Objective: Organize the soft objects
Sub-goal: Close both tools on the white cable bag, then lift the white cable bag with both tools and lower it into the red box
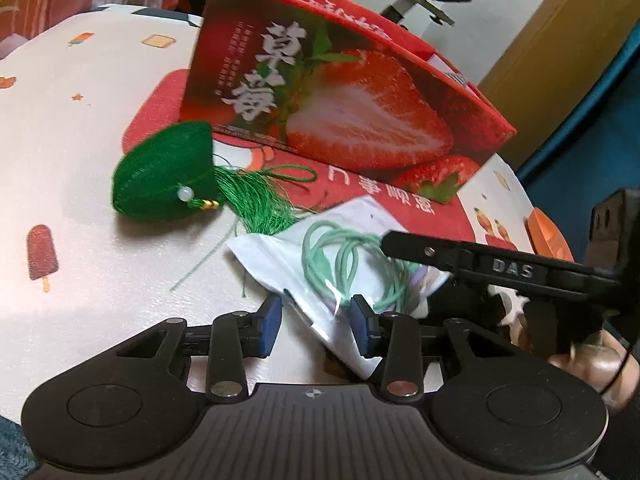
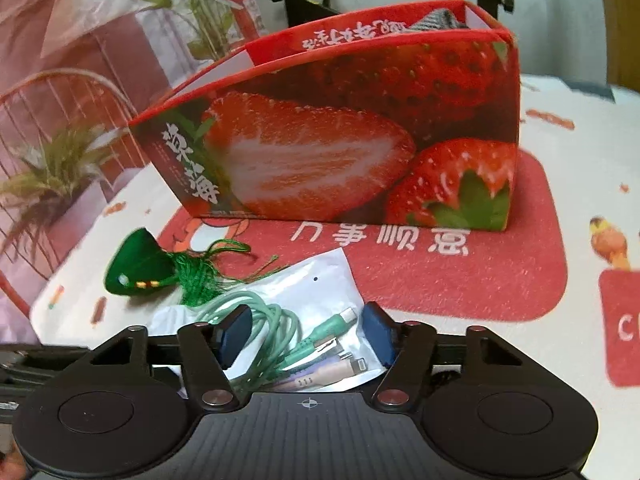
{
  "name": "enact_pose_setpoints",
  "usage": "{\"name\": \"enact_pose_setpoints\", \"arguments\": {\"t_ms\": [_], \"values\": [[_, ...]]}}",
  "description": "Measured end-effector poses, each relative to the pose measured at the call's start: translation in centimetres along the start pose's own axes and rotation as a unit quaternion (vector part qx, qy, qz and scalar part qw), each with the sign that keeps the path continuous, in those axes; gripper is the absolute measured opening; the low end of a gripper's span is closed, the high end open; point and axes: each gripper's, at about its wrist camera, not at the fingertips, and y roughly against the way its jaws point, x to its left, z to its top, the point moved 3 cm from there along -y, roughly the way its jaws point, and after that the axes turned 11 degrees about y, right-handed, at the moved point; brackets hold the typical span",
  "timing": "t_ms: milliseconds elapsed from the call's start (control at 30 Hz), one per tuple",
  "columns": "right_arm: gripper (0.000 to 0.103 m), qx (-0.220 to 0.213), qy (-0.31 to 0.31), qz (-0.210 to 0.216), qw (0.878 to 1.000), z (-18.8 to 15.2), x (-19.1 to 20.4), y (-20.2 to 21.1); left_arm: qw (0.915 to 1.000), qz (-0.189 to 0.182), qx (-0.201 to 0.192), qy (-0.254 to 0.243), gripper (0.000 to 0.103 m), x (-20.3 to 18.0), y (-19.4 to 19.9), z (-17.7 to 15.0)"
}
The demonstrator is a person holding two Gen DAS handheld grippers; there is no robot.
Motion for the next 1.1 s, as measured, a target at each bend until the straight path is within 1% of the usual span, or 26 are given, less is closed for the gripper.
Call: {"name": "enact_pose_setpoints", "arguments": {"t_ms": [100, 133, 167, 233, 367, 500, 600, 667, 733, 833, 900, 933, 1033, 1100], "values": [[0.052, 0.004, -0.024, 0.02, 0.999, -0.3, 0.1, 0.2, 0.9997, 0.012, -0.013, 0.014, 0.039, 0.8, 0.7, 0.4], [0.049, 0.006, -0.025, 0.026, 0.999, -0.5, 0.4, 0.1, 0.9995, 0.017, -0.018, 0.019, 0.039, 1.1, 0.8, 0.5], [0.046, 0.009, -0.024, 0.034, 0.999, -0.6, 0.7, 0.1, 0.9993, 0.023, -0.022, 0.022, 0.034, 1.4, 1.0, 0.7], [0.046, 0.016, -0.015, 0.046, 0.999, -0.9, 1.6, 0.0, 0.9987, 0.035, -0.028, 0.023, 0.027, 1.7, 1.1, 0.9], [0.047, 0.021, 0.025, 0.03, 0.999, -1.1, 3.0, 0.0, 0.9986, 0.038, -0.029, 0.024, 0.027, 2.0, 1.1, 1.0], [0.049, 0.027, 0.034, 0.006, 0.999, -0.9, 3.0, 0.2, 0.9986, 0.041, -0.026, 0.022, 0.028, 2.0, 0.9, 1.1], [0.051, 0.031, 0.041, 0.0, 0.999, -0.8, 3.1, 0.0, 0.9986, 0.041, -0.023, 0.025, 0.029, 2.0, 0.8, 1.0], [0.055, 0.032, 0.038, 0.004, 0.999, -0.7, 3.2, -0.2, 0.999, 0.029, -0.016, 0.03, 0.029, 1.9, 0.7, 0.8], [0.057, 0.033, 0.035, 0.008, 0.999, -0.6, 3.4, -0.5, 0.9991, 0.007, -0.005, 0.041, 0.03, 1.9, 0.5, 0.6], [0.055, 0.035, 0.061, -0.003, 0.998, -0.6, 4.5, -0.7, 0.9994, 0.011, -0.006, 0.032, 0.029, 1.7, 0.6, 0.4], [0.053, 0.03, 0.076, -0.007, 0.997, -0.7, 5.2, -0.3, 0.9991, 0.009, -0.013, 0.038, 0.028, 1.8, 0.9, 0.5], [0.051, 0.023, 0.079, -0.008, 0.997, -0.7, 5.3, 0.1, 0.999, 0.006, -0.017, 0.042, 0.028, 1.9, 1.1, 0.6], [0.048, -0.003, 0.084, -0.011, 0.996, -0.2, 5.4, 1.7, 0.9983, -0.016, -0.037, 0.042, 0.028, 1.6, 2.1, 0.8], [0.048, -0.021, 0.092, -0.02, 0.995, 0.1, 5.6, 2.7, 0.9978, -0.029, -0.052, 0.031, 0.028, 0.9, 2.8, 0.9]]}}
